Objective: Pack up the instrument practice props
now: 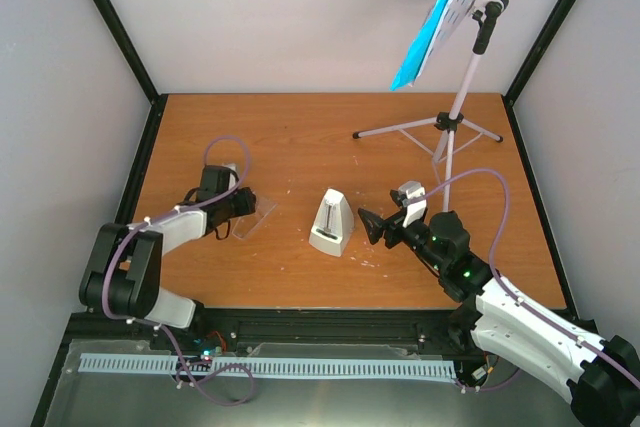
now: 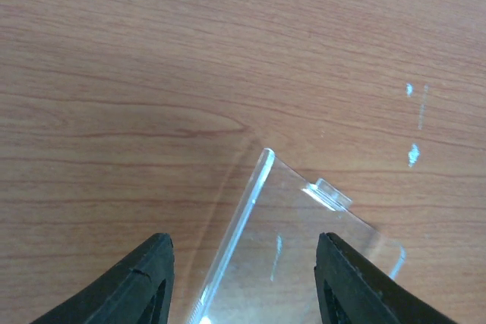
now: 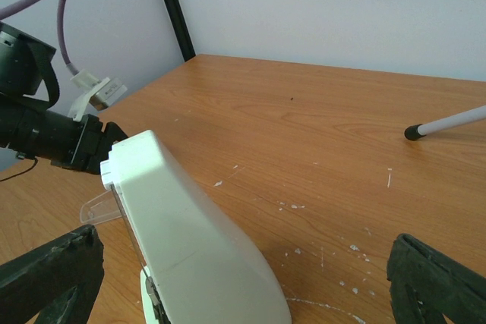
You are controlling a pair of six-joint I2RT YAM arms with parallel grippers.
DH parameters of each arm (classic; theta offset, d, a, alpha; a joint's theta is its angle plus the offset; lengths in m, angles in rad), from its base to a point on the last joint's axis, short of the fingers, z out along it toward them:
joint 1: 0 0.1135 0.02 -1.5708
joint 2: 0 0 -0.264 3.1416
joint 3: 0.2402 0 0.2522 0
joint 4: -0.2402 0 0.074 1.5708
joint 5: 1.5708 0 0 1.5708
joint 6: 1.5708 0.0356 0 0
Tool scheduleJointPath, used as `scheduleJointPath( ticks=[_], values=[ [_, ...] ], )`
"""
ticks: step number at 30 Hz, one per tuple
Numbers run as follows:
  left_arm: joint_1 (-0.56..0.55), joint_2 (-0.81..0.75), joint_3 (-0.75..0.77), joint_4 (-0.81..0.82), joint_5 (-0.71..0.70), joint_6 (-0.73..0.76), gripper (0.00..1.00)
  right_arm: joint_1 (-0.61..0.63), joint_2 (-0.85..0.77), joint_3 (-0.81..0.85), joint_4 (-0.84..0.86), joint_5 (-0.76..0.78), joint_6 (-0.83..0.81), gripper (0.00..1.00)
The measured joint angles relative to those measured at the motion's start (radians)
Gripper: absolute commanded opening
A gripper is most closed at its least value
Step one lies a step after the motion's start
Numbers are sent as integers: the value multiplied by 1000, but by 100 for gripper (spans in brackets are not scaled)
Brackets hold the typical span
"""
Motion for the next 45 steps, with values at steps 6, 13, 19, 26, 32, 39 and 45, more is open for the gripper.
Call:
scheduleJointPath(
  ticks=[6, 13, 19, 26, 32, 39, 45],
  values=[
    [0, 72, 41, -12, -30, 0, 41, 0, 0, 0, 0, 0, 0, 100],
    [0, 115, 55, -23, -32, 3, 32, 0, 3, 0, 0, 1, 0, 100],
    [0, 141, 66, -24, -34, 1, 10, 0, 6, 0, 0, 2, 0, 100],
    [0, 131, 68, -44, -26, -6, 0, 0, 6, 0, -1, -4, -3, 100],
    [0, -58, 40, -105, 137, -78, 0, 0, 27, 42, -8, -85, -24, 100],
    [2, -262, 26, -227, 484, -234, 0, 121, 87, 173, 34, -100, -154, 99],
    [3, -307, 25, -364, 751, -408, 0, 380, 170, 199, 117, 33, -366, 96]
  ],
)
